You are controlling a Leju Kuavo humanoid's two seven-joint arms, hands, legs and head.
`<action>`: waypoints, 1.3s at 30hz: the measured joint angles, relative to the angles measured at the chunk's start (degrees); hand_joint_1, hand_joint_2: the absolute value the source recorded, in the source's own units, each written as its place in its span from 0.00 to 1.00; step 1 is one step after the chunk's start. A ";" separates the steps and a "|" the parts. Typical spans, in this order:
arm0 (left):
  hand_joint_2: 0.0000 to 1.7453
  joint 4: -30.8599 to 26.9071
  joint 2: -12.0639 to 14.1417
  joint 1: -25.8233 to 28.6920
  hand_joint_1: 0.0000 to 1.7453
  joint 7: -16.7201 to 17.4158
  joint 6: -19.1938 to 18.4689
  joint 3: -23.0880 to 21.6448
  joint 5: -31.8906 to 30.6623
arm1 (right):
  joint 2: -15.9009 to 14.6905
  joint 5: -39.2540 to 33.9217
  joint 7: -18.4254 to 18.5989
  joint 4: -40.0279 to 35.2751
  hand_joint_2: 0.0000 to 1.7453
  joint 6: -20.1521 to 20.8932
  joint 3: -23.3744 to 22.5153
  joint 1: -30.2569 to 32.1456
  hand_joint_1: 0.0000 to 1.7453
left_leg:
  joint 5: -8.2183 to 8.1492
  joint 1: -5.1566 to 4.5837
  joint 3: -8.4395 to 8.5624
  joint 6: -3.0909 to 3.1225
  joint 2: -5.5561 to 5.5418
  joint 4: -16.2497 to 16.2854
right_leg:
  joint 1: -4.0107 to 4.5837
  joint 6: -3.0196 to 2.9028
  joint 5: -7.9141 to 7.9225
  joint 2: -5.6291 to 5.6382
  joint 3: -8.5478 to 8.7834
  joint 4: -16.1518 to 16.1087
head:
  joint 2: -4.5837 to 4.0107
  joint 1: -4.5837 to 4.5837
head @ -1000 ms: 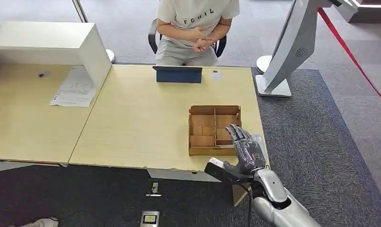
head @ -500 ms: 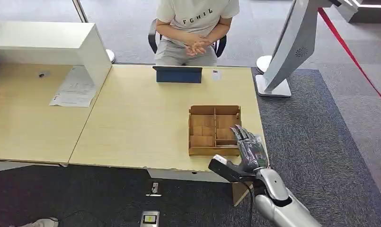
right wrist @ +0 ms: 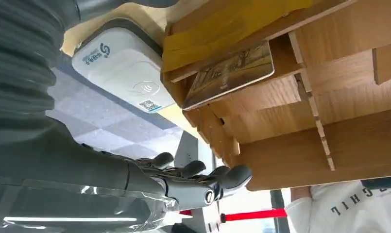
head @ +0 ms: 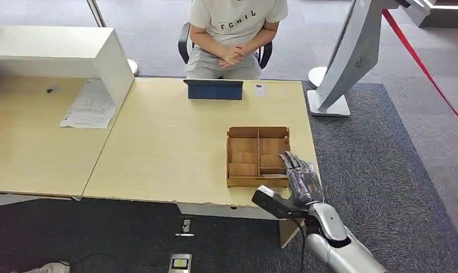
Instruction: Pass the card to the sensor for recognition and then transmit it.
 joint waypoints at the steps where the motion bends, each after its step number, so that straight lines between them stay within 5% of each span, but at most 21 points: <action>1: 1.00 0.00 0.00 0.00 0.00 0.00 0.00 -0.04 0.04 | 0.05 0.05 0.00 0.00 1.00 -0.02 0.15 -0.05 0.00 | 0.00 0.00 0.00 0.00 0.00 0.00 | 0.00 0.00 0.00 0.00 0.00 0.00 | 0.00 -0.02; 20: 1.00 0.00 0.00 -0.11 0.00 0.39 -0.22 -0.39 0.07 | 1.25 2.06 1.60 -0.33 1.00 0.17 2.80 -0.30 0.00 | 0.00 0.00 0.00 0.00 0.00 0.00 | 0.00 0.00 0.00 0.00 0.01 0.00 | 0.00 -0.02; 39: 1.00 0.00 0.00 -0.15 0.00 0.57 -0.02 -0.46 1.01 | 3.46 0.26 -1.75 6.01 1.00 -0.46 3.87 -4.48 0.00 | 0.00 0.00 0.00 0.00 -0.01 0.00 | 0.00 0.00 0.00 0.00 0.00 0.01 | 0.00 0.00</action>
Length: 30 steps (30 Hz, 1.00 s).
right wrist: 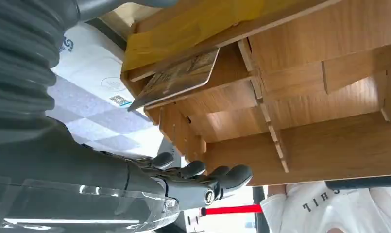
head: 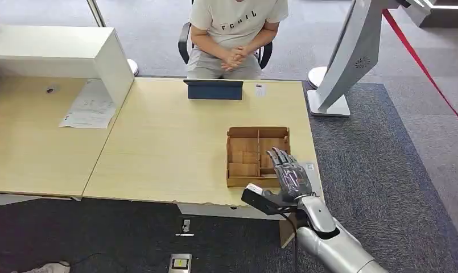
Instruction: Pass the card to the sensor for recognition and then transmit it.
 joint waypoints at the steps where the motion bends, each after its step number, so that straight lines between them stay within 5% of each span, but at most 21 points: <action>1: 1.00 0.00 0.00 0.00 0.00 0.00 0.00 0.00 0.00 | 0.13 0.00 0.00 0.13 1.00 0.00 0.07 0.00 0.00 | 0.00 0.00 0.00 0.00 0.00 0.00 | 0.00 0.00 0.00 0.00 0.00 0.00 | 0.00 0.00; 30: 1.00 0.00 0.02 0.03 0.00 -0.57 0.00 -0.11 0.07 | -1.27 -0.37 0.72 3.10 1.00 -0.06 0.37 -2.25 0.00 | 0.00 0.00 0.01 0.00 0.01 0.01 | 0.00 0.00 0.00 0.00 0.00 0.00 | 0.00 0.00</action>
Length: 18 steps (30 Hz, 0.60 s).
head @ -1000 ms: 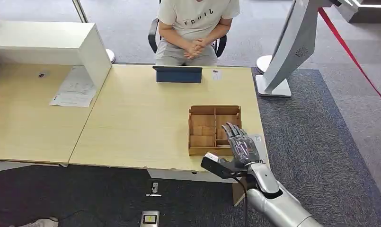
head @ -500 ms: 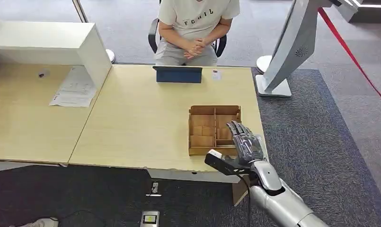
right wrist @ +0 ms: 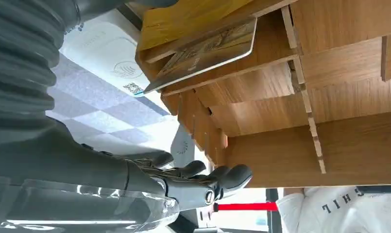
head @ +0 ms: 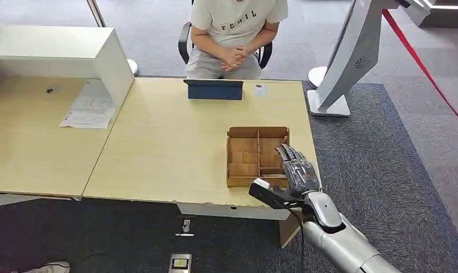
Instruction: Pass the card to the sensor for recognition and then transmit it.
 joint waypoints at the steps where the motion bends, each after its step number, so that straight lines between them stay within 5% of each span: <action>1: 1.00 0.00 0.00 0.00 0.00 0.00 0.07 -0.07 0.00 | -0.02 0.02 0.02 -0.02 1.00 0.11 0.02 0.00 0.00 | 0.00 0.00 0.00 0.00 0.00 0.00 | 0.00 0.00 0.00 0.00 0.00 0.00 | 0.00 0.00; 18: 1.00 0.00 0.11 -0.03 0.00 0.00 0.42 -1.22 0.20 | -0.55 -1.55 0.70 -1.64 1.00 1.81 1.46 0.00 0.00 | 0.00 0.00 0.00 0.00 0.00 0.00 | 0.00 0.00 0.00 0.00 0.00 0.00 | 0.00 0.00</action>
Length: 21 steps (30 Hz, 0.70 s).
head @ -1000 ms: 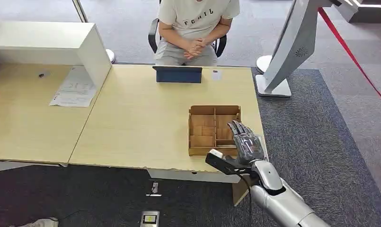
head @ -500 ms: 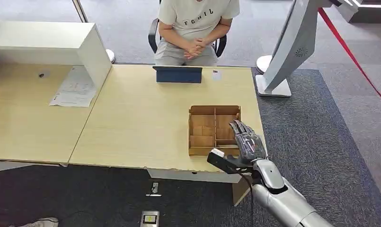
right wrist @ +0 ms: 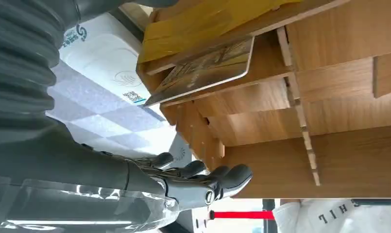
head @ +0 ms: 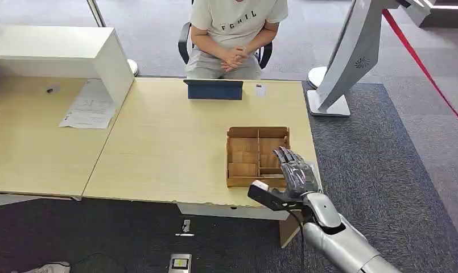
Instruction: Pass the card to the sensor for recognition and then transmit it.
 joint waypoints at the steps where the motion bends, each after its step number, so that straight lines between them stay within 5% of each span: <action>1: 1.00 0.00 0.00 0.00 0.00 0.00 0.00 -0.02 0.00 | 0.00 -0.13 0.26 -0.24 1.00 0.02 0.09 0.00 0.00 | 0.00 0.00 0.00 0.00 0.00 0.00 | 0.00 0.00 0.00 0.00 0.00 0.00 | 0.00 0.00; 21: 1.00 0.00 0.07 -0.01 0.00 -0.15 -0.02 -1.01 0.59 | -0.85 0.39 0.83 -1.71 1.00 -0.20 1.35 -0.04 0.00 | 0.00 0.00 -0.01 0.00 0.00 0.00 | 0.00 0.00 0.00 0.00 0.00 0.00 | 0.00 0.00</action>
